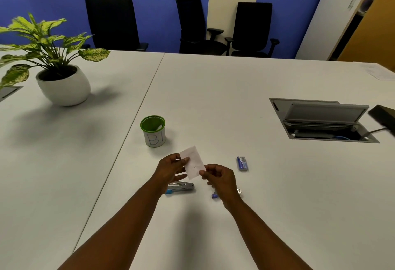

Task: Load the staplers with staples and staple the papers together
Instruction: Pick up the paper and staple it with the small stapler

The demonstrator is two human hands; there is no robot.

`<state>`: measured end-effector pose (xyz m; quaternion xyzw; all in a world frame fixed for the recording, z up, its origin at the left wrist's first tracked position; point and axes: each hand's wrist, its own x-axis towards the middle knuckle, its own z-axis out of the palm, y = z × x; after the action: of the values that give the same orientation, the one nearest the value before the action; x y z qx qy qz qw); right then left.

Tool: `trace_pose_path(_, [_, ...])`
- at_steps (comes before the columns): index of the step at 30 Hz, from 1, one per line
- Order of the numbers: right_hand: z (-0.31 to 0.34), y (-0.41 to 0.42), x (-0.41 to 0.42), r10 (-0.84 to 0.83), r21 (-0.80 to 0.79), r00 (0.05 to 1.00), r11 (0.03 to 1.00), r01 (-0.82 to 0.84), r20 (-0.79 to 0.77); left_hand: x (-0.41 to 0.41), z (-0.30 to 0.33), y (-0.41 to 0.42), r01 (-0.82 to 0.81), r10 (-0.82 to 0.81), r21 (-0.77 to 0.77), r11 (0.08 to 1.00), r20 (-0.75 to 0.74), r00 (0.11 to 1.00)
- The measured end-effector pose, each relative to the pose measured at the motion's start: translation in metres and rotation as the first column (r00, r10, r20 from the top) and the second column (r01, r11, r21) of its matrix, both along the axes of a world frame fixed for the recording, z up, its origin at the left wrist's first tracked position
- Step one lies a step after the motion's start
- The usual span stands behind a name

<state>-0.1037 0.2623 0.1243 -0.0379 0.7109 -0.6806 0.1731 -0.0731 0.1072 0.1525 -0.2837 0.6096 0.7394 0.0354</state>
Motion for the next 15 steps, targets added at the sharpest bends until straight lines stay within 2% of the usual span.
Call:
trace_pose_path(3, [0.004, -0.002, 0.006, -0.073, 0.074, 0.978, 0.993, 0.089, -0.195, 0.001, 0.005, 0.000, 0.010, -0.010, -0.024, 1.000, 0.014, 1.000])
trace_pose_path(5, [0.004, -0.001, 0.008, -0.108, 0.148, 0.907, 0.972, 0.182, -0.407, 0.002, 0.010, -0.002, 0.014, -0.012, -0.029, 0.999, 0.048, 0.999])
trace_pose_path(7, [0.005, 0.003, 0.010, -0.077, 0.234, 0.757, 0.927, 0.294, -0.649, 0.003, 0.017, -0.004, 0.035, -0.037, 0.026, 0.999, 0.076, 0.996])
trace_pose_path(9, [0.006, 0.006, 0.011, 0.062, 0.324, 0.508, 0.835, 0.445, -0.859, 0.004, 0.024, -0.004, 0.083, -0.089, 0.069, 0.994, 0.090, 0.992])
trace_pose_path(11, [0.003, 0.010, 0.011, 0.207, 0.346, 0.305, 0.776, 0.528, -0.930, 0.004, 0.029, -0.002, 0.122, -0.125, 0.037, 0.992, 0.093, 0.988])
trace_pose_path(12, [0.002, 0.011, 0.011, 0.252, 0.351, 0.252, 0.768, 0.536, -0.935, 0.004, 0.031, 0.001, 0.120, -0.121, 0.014, 0.993, 0.089, 0.989])
trace_pose_path(13, [0.000, 0.012, 0.011, 0.280, 0.354, 0.218, 0.769, 0.532, -0.935, 0.004, 0.031, 0.002, 0.104, -0.104, -0.002, 0.995, 0.084, 0.991])
trace_pose_path(15, [-0.003, 0.014, 0.008, 0.311, 0.380, 0.219, 0.791, 0.479, -0.925, 0.003, 0.030, 0.003, 0.061, -0.059, -0.016, 0.998, 0.079, 0.995])
